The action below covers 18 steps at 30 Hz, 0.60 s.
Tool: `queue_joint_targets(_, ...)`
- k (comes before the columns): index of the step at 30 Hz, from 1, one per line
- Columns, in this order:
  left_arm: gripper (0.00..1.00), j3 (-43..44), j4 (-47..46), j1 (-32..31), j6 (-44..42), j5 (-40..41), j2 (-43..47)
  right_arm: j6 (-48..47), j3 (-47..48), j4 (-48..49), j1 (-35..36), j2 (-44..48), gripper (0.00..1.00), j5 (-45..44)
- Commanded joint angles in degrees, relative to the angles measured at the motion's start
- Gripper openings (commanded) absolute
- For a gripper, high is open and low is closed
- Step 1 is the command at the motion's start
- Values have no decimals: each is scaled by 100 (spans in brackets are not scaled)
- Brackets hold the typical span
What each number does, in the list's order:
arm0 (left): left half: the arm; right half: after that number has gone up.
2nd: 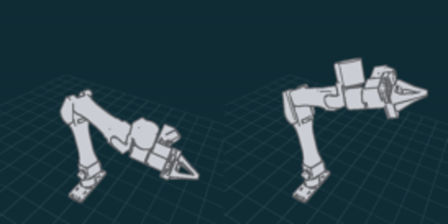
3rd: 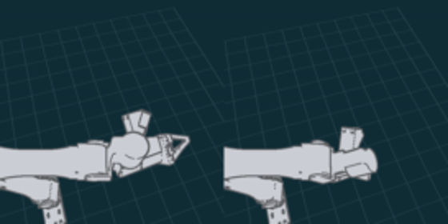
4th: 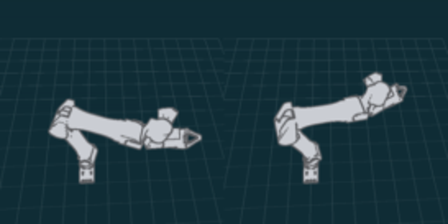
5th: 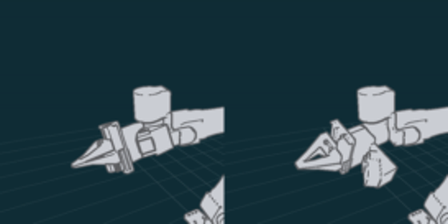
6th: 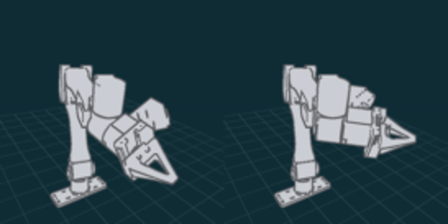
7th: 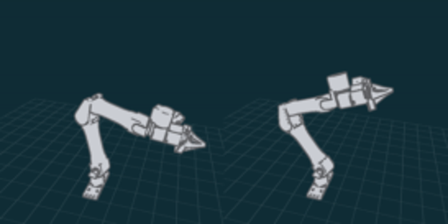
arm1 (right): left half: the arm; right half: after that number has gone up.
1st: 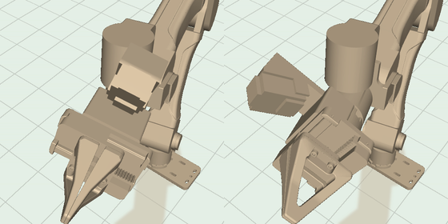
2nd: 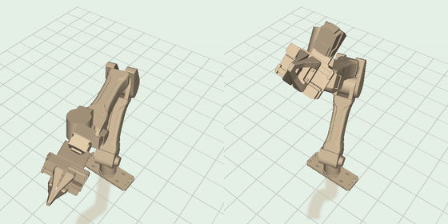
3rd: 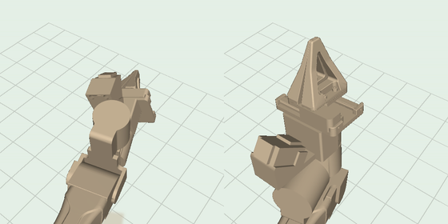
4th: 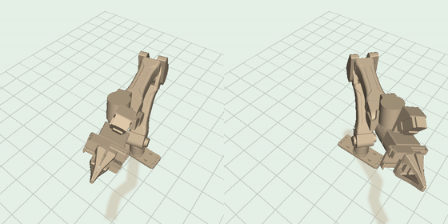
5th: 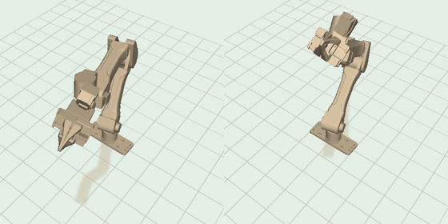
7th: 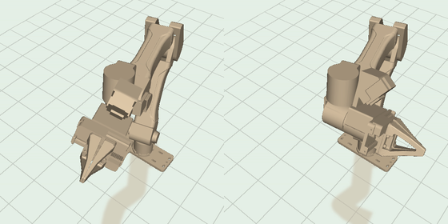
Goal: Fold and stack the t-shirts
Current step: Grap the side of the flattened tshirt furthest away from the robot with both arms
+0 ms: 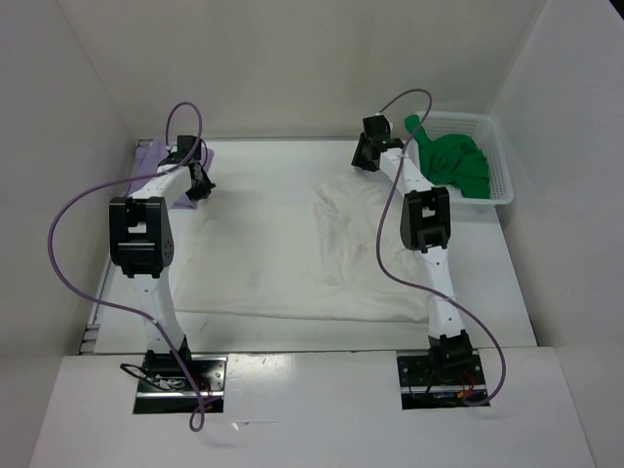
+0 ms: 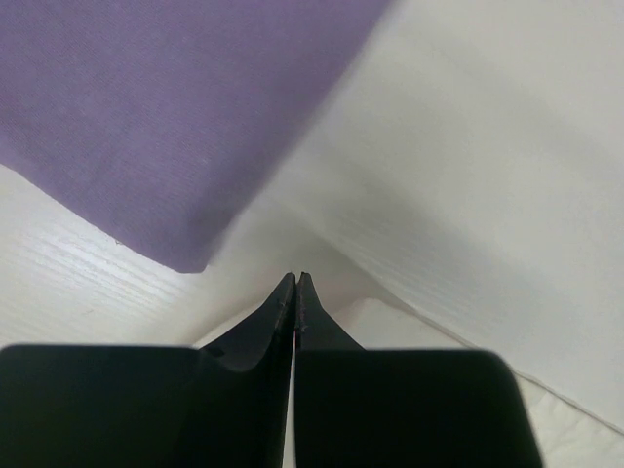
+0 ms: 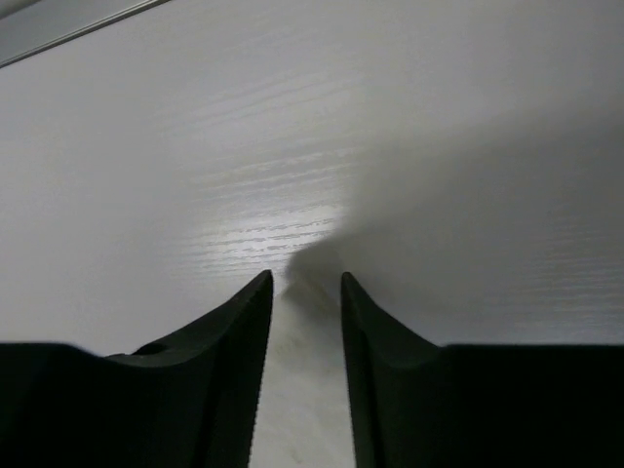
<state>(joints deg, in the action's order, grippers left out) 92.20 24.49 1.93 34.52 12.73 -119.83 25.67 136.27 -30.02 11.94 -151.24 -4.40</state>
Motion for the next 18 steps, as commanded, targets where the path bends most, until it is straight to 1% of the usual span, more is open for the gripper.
queue_joint_targets(1,0,-36,-6,0,2,-69,294,-45,409,-382,124,-195,37,-25)
queue_joint_targets(3,0,-36,-6,0,2,-69,294,-45,462,-443,124,-248,28,45)
queue_joint_targets(5,0,-88,-6,0,2,-69,294,-45,462,-443,124,-248,28,45)
queue_joint_targets(8,0,-141,-6,0,2,-121,346,-45,331,-443,124,-117,40,98)
queue_joint_targets(9,0,-141,-6,0,54,-122,346,-45,278,-443,124,-64,40,98)
queue_joint_targets(12,0,-141,-6,0,55,-122,346,-45,278,-443,124,-64,29,36)
queue_joint_targets(13,0,-141,-6,0,107,-122,346,-45,278,-443,124,-64,20,88)
queue_joint_targets(15,0,-141,-58,0,107,-122,346,-45,278,-443,72,-64,10,150)
queue_joint_targets(16,0,-141,-58,0,107,-122,346,-45,278,-443,71,-64,0,246)
queue_joint_targets(18,0,-141,-163,0,247,-122,399,-45,278,-443,71,-64,0,300)
